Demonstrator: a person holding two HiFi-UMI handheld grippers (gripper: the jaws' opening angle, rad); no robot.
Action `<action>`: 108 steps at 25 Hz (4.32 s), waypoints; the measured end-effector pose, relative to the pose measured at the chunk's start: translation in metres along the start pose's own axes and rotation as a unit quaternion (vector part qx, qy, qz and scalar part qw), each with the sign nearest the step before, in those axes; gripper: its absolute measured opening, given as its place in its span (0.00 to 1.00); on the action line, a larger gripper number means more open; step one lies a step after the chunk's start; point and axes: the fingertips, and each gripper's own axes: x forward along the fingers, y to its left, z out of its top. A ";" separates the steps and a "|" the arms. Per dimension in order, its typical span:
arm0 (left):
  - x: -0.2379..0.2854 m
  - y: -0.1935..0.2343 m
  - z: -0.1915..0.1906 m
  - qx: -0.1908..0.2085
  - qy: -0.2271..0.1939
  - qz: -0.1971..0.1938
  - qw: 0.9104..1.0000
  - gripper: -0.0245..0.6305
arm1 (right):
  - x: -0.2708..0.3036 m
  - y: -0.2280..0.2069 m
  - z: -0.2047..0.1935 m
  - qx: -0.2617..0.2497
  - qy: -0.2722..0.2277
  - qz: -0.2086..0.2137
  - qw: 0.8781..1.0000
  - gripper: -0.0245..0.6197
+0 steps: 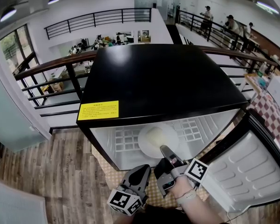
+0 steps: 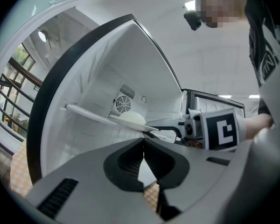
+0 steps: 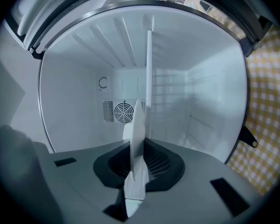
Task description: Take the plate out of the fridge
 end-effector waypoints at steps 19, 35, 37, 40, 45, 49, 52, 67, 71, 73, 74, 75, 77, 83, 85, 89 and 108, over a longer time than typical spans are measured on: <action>-0.022 -0.018 0.002 0.016 -0.001 0.000 1.000 0.05 | -0.039 0.001 -0.010 0.011 0.002 0.005 1.000 0.13; -0.070 -0.045 -0.009 0.019 0.004 0.010 1.000 0.05 | -0.104 0.001 -0.027 0.026 -0.016 0.018 0.999 0.13; -0.074 -0.047 -0.011 0.018 0.006 0.012 1.000 0.05 | -0.111 0.000 -0.027 0.028 -0.018 0.015 0.999 0.13; -0.084 -0.051 -0.017 0.019 0.009 0.015 1.000 0.05 | -0.125 -0.008 -0.031 0.028 -0.019 0.012 0.999 0.13; -0.104 -0.054 -0.024 0.019 0.015 0.024 0.999 0.05 | -0.147 -0.012 -0.042 0.031 -0.020 0.013 0.999 0.13; -0.118 -0.051 -0.032 0.012 0.022 0.035 0.999 0.05 | -0.161 -0.020 -0.050 0.037 -0.022 0.011 0.999 0.13; -0.122 -0.053 -0.040 0.010 0.028 0.032 0.999 0.05 | -0.168 -0.027 -0.054 0.043 -0.023 0.011 0.999 0.13; -0.146 -0.039 -0.057 0.018 0.048 0.064 0.997 0.05 | -0.178 -0.039 -0.067 0.042 0.018 0.045 0.998 0.13; -0.157 -0.045 -0.062 0.014 0.047 0.077 0.996 0.05 | -0.190 -0.044 -0.073 0.040 0.030 0.048 0.998 0.13; -0.164 -0.052 -0.063 0.013 0.046 0.084 0.995 0.05 | -0.199 -0.045 -0.076 0.041 0.036 0.047 0.997 0.13; -0.169 -0.057 -0.062 0.013 0.046 0.088 0.995 0.05 | -0.205 -0.045 -0.078 0.041 0.040 0.044 0.997 0.13; -0.174 -0.063 -0.062 0.013 0.045 0.091 0.995 0.05 | -0.212 -0.045 -0.080 0.041 0.045 0.042 0.997 0.13; -0.183 -0.072 -0.059 0.015 0.042 0.099 0.994 0.05 | -0.227 -0.044 -0.084 0.039 0.051 0.040 0.997 0.13; -0.194 -0.102 -0.058 0.016 0.027 0.108 0.994 0.05 | -0.268 -0.040 -0.088 0.041 0.061 0.045 0.996 0.13; -0.195 -0.116 -0.057 0.018 0.027 0.105 0.994 0.05 | -0.282 -0.039 -0.089 0.043 0.063 0.046 0.996 0.13; -0.203 -0.142 -0.059 0.022 0.026 0.101 0.994 0.05 | -0.311 -0.034 -0.094 0.041 0.067 0.046 0.996 0.13; -0.250 -0.247 -0.070 0.031 -0.003 0.090 0.995 0.05 | -0.430 -0.023 -0.126 0.041 0.091 0.047 0.994 0.13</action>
